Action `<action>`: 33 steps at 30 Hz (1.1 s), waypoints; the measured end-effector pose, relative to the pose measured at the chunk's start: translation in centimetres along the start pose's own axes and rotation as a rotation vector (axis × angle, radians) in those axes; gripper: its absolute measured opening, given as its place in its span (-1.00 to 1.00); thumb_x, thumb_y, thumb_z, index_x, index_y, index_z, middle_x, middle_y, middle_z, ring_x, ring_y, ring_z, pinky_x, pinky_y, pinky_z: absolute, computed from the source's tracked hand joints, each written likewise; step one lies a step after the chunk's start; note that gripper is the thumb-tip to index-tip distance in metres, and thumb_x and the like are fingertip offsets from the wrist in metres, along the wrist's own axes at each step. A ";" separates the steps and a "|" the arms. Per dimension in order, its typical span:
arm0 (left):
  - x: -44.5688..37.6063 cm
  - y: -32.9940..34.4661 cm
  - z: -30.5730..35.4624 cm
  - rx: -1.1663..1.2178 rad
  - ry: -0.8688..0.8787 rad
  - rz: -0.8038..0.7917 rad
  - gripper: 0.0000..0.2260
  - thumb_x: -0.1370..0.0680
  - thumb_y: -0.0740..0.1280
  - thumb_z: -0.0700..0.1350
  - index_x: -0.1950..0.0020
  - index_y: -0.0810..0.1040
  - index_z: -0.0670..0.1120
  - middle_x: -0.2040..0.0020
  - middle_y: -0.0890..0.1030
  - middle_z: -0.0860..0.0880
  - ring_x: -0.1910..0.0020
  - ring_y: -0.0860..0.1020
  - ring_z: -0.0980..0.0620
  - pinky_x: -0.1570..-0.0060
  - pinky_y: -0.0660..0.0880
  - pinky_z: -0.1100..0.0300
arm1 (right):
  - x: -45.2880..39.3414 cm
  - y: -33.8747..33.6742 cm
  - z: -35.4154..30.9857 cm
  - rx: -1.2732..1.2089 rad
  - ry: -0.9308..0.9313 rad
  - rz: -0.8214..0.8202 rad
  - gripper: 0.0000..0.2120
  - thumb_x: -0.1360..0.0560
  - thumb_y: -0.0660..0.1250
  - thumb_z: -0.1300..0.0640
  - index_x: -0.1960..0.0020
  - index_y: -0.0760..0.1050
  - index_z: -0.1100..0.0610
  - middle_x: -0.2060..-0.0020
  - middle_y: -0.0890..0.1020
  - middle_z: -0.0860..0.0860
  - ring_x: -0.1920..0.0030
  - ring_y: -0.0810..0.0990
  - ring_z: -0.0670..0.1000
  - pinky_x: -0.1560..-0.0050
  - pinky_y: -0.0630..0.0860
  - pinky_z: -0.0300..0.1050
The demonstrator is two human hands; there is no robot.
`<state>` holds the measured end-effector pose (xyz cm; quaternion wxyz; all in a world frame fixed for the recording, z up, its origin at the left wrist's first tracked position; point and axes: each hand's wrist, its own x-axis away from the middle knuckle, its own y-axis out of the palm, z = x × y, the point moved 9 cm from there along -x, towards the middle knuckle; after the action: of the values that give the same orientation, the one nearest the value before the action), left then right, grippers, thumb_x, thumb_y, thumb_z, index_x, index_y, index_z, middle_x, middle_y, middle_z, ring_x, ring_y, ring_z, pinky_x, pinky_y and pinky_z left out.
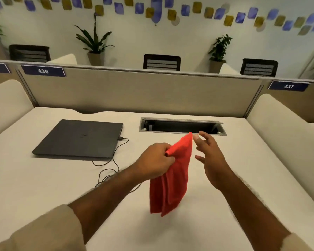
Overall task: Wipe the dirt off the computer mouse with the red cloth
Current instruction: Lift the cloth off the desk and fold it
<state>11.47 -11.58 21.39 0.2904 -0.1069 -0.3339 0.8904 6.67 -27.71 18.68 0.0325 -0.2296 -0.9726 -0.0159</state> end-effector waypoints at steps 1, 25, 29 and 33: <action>-0.3 -0.7 0.7 -0.056 0.024 -0.045 -0.86 -0.52 0.30 -0.25 0.06 0.63 -0.07 0.11 0.66 -0.05 0.09 0.61 -0.06 0.10 0.50 0.09 | 0.1 -0.7 0.5 0.008 0.002 0.017 -0.49 -0.44 0.32 -0.24 -0.34 0.35 -0.12 -0.16 0.51 -0.13 -0.14 0.50 -0.14 -0.20 0.45 0.02; -2.1 -7.1 -4.2 0.661 -0.089 -0.106 -0.53 -0.30 0.38 -0.28 -0.22 0.58 -0.17 0.12 0.64 -0.09 0.19 0.59 0.05 0.21 0.54 0.26 | 2.0 1.3 -0.2 -0.150 0.049 -0.158 -0.70 -0.46 0.44 0.04 -0.17 0.56 0.04 -0.01 0.71 0.06 0.02 0.71 0.09 0.13 0.64 -0.03; -1.2 -3.6 -8.6 1.321 -0.232 -0.011 -0.42 -0.43 0.30 0.00 -0.44 0.40 -0.14 0.14 0.62 -0.10 0.24 0.54 -0.02 0.09 0.44 0.09 | 2.0 2.1 -2.5 -0.200 0.036 -0.199 -0.76 -0.49 0.42 0.12 -0.15 0.58 0.08 0.00 0.71 0.10 0.00 0.70 0.10 0.10 0.64 -0.03; 0.5 4.0 -11.2 1.413 -0.435 -0.078 -0.25 -0.47 0.29 0.32 -0.45 0.35 -0.20 -0.09 0.63 -0.21 0.08 0.59 -0.14 -0.10 0.44 -0.03 | 2.0 3.2 -4.5 -0.195 0.018 -0.265 -0.78 -0.52 0.37 0.16 -0.16 0.57 0.10 0.00 0.71 0.10 0.02 0.70 0.08 0.10 0.64 -0.06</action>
<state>13.59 -7.77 10.34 0.2486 0.2962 0.2651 0.8833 6.53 -24.19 23.35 0.0161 -0.1014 -0.9879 -0.1163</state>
